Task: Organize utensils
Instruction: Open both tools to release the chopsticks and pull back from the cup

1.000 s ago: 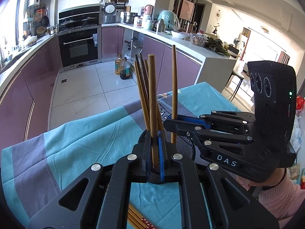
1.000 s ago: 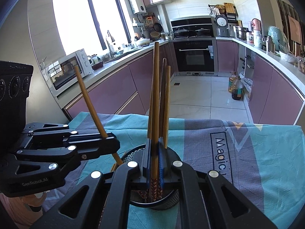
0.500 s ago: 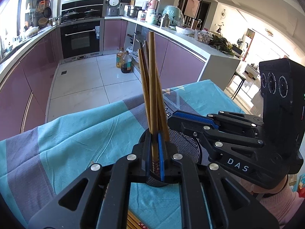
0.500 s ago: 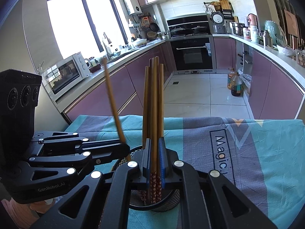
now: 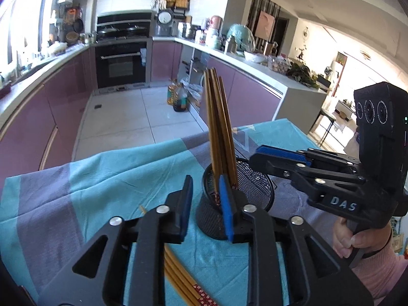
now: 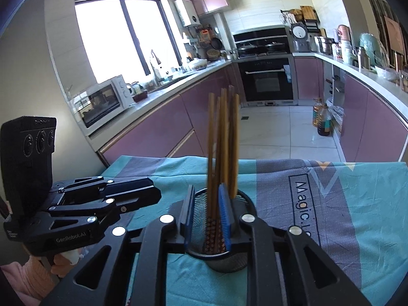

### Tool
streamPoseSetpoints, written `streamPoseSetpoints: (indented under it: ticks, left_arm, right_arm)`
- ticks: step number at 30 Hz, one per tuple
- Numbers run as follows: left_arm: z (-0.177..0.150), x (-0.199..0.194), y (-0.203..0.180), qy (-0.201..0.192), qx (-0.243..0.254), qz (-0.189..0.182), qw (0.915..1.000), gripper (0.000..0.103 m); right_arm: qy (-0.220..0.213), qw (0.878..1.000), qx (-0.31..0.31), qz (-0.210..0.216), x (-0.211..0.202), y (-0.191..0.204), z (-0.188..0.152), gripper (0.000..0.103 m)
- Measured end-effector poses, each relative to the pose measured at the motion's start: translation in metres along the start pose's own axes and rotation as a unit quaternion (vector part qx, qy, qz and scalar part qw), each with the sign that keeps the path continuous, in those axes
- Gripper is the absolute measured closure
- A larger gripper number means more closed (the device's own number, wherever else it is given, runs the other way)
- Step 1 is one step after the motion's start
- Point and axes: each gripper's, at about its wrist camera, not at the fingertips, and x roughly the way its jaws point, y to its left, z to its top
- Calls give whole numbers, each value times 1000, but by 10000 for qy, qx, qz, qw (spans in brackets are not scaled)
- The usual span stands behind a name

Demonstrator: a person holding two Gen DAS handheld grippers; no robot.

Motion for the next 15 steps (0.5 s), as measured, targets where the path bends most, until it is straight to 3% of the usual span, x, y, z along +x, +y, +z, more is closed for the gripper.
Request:
streamPoseSetpoints:
  ticks: [2,7,15]
  left_arm:
    - [-6,-14,2,-184,-3,90,9998,69]
    - [-29,-45,15,-499,-107,427,9978,51]
    - [-81,-60,42,-257,-375,900,9949,39]
  right_arm:
    - [-77,9997,-152,157,-11,11,-4,78]
    - [-1,9971,-586,478,-21,37,-20,59]
    - [647,9944,-601,584,9,56,-64,54]
